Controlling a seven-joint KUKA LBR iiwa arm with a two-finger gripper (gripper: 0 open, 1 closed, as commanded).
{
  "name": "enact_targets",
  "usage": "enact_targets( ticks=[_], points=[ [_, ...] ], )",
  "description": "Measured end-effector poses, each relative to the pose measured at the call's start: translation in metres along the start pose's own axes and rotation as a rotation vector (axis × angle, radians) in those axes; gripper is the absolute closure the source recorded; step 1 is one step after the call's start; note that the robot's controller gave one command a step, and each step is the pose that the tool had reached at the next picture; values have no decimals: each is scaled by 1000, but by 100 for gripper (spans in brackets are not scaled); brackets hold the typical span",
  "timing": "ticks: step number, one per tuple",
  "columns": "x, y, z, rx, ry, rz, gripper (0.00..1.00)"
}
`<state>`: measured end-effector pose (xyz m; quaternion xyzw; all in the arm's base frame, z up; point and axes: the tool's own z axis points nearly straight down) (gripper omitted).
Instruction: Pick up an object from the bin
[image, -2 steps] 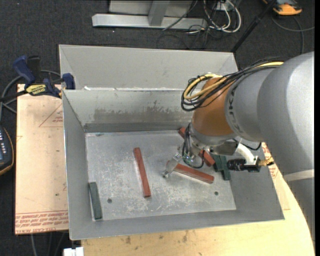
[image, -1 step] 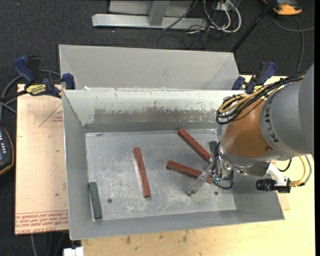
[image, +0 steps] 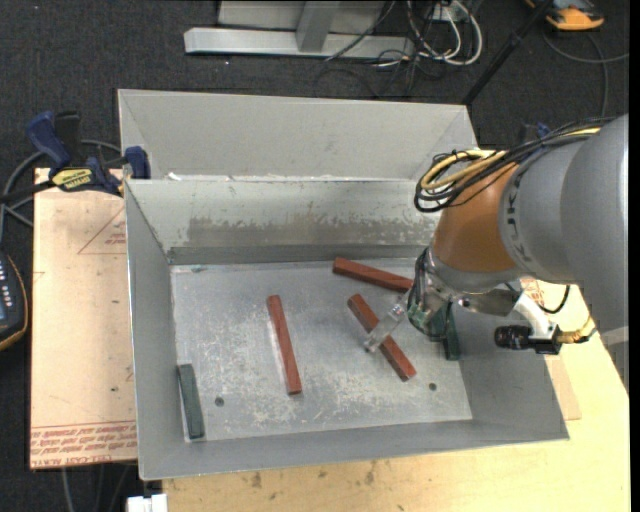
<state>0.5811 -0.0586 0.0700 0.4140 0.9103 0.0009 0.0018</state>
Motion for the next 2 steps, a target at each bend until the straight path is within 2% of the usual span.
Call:
enact_targets(
  ticks=[1, 2],
  points=[
    [0, -1, 0, 1, 1, 0, 100],
    [1, -3, -169, -4, -5, 0, 100]
  ],
)
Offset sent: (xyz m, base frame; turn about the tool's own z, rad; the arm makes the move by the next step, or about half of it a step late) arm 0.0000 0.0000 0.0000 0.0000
